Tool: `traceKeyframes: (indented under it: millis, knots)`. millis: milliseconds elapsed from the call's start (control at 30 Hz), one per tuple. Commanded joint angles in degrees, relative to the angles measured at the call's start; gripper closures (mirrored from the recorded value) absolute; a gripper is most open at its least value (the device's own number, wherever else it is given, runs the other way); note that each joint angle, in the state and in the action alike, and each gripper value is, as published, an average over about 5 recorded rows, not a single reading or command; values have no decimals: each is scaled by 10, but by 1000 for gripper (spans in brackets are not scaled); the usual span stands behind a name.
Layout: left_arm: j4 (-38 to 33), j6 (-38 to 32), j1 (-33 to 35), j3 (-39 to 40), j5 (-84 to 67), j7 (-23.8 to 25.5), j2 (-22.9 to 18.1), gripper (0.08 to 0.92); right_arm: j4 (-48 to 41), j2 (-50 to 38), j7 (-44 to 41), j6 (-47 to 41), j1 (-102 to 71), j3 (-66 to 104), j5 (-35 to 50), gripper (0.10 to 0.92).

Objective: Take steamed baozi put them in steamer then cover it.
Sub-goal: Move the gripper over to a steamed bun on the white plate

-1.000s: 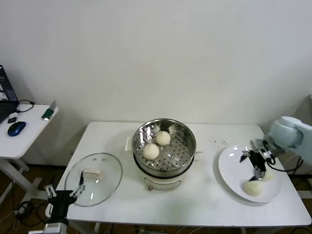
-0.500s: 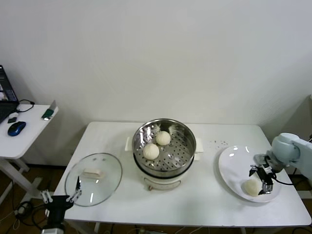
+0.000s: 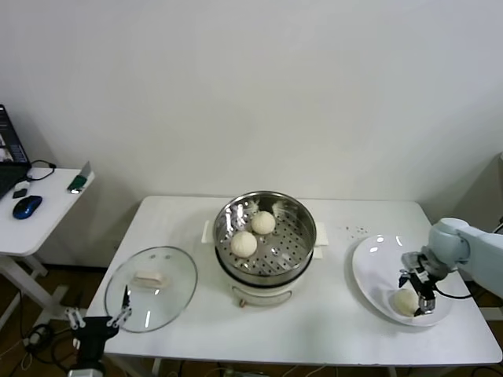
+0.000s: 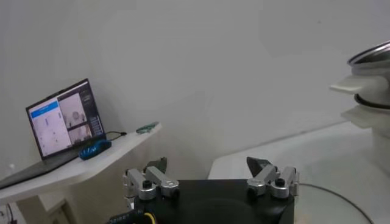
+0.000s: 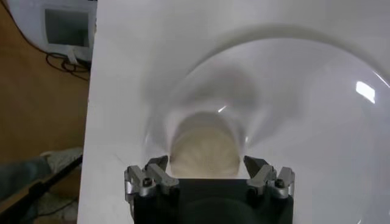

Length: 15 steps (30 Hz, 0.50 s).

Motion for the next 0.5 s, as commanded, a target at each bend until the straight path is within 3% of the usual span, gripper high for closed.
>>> traceKeyframes:
  millis: [33, 333, 500]
  knots:
    - [0, 3, -3, 0, 1, 0, 0, 177, -13, 10, -4, 5, -6, -1, -9, 226]
    - [1, 4, -5, -1, 1, 0, 1, 177, -6, 8, -10, 26, 23, -13, -18, 333]
    - [2, 4, -6, -1, 0, 1, 2, 177, 17, 7, -29, 107, 89, -30, -50, 350]
